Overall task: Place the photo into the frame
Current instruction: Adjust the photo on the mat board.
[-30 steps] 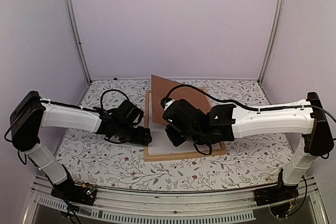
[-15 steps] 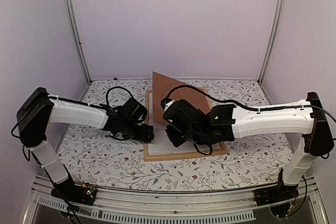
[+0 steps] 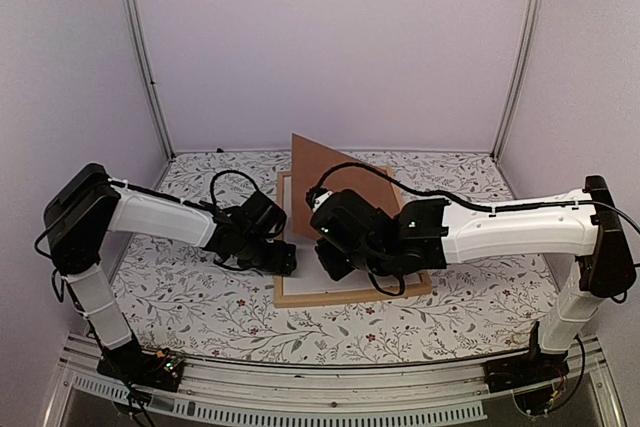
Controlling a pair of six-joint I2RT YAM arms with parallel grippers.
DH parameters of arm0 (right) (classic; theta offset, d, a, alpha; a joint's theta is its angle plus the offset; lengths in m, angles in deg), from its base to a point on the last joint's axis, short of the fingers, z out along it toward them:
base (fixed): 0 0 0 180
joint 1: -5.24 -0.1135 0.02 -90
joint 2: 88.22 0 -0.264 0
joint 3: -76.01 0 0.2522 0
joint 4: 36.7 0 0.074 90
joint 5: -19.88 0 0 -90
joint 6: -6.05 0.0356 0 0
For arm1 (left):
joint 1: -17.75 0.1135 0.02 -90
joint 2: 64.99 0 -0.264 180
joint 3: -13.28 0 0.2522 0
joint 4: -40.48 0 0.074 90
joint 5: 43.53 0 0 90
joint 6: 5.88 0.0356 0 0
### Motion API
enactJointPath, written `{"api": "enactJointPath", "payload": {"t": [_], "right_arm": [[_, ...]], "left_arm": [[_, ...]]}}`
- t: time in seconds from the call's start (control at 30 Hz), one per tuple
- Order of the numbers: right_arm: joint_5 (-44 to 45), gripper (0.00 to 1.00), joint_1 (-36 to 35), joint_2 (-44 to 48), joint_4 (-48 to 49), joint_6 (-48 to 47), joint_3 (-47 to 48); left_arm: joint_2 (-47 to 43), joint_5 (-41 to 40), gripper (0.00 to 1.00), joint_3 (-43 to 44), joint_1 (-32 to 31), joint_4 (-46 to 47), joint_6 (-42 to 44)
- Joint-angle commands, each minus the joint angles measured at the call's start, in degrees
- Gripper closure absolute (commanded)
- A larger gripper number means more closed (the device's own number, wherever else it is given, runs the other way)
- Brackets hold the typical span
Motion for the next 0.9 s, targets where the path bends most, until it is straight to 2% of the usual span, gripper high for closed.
{"api": "enactJointPath", "payload": {"t": [0.0, 0.5, 0.87], "right_arm": [[0.8, 0.72, 1.1, 1.6, 2.0, 1.2, -0.1], [0.5, 0.73, 1.1, 1.2, 1.9, 1.4, -0.3], [0.5, 0.73, 1.0, 1.4, 1.9, 1.5, -0.4]], "left_arm": [[2.2, 0.5, 0.16, -0.6, -1.0, -0.2, -0.1], [-6.2, -1.1, 0.16, -2.7, -0.6, -1.7, -1.2], [-5.1, 1.2, 0.29, -4.6, 0.7, 0.5, -1.2]]}}
